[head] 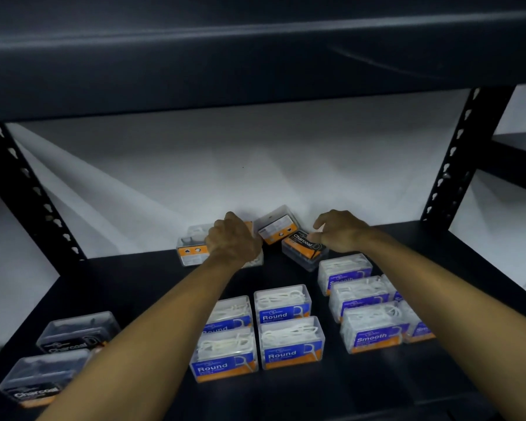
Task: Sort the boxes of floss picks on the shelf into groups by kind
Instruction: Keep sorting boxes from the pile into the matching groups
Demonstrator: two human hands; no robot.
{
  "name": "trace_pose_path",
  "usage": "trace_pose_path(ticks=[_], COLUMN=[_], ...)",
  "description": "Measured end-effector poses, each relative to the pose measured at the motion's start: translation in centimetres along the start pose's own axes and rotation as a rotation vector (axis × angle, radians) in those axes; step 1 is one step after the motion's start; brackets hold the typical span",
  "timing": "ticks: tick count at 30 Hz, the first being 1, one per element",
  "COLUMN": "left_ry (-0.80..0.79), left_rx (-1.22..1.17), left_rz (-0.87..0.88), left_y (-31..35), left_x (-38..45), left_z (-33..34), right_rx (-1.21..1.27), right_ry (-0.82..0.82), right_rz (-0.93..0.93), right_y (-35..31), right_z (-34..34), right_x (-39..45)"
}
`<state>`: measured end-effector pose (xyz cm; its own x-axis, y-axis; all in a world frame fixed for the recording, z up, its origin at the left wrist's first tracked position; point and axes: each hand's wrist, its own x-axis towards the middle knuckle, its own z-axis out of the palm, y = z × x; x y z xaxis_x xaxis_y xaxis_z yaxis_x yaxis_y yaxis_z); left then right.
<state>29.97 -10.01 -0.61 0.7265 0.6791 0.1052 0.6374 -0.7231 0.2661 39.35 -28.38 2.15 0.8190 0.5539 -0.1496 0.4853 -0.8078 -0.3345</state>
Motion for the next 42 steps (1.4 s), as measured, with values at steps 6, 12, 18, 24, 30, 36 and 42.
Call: trace_pose_path(ticks=[6,12,18,24,30,36,42], left_ry=[-0.044,-0.206,-0.378,-0.483,-0.479,-0.345,-0.228], left_rx=[-0.183,-0.925,-1.441,-1.555,-1.431,-1.296,-1.214], left_rz=[-0.025,-0.076,-0.158,-0.173,-0.064,-0.073,-0.108], left_y=[-1.2,-3.1,-5.3,-7.0,-8.2,-8.9,-10.7], left_x=[-1.4,-3.4,-5.2,-5.6,-5.6,-5.7,-5.5], left_z=[-1.8,-5.2,-6.6,-6.6,-7.1,-7.6,-8.3], right_rx=[-0.105,-0.065,-0.057,-0.005,0.006,0.059,0.322], right_ry=[-0.046,-0.030,-0.061,-0.032,0.029,0.053,0.041], right_rz=[0.075,0.120,0.157,0.157,0.196,0.164,-0.084], right_y=[-1.0,-2.3,-2.9,-3.1,-2.5,-2.8,-6.0], right_z=[0.7,2.0,2.8,3.3,2.7,1.2,0.7], right_x=[0.9,1.8,2.2,2.2,1.5,0.0,-2.0])
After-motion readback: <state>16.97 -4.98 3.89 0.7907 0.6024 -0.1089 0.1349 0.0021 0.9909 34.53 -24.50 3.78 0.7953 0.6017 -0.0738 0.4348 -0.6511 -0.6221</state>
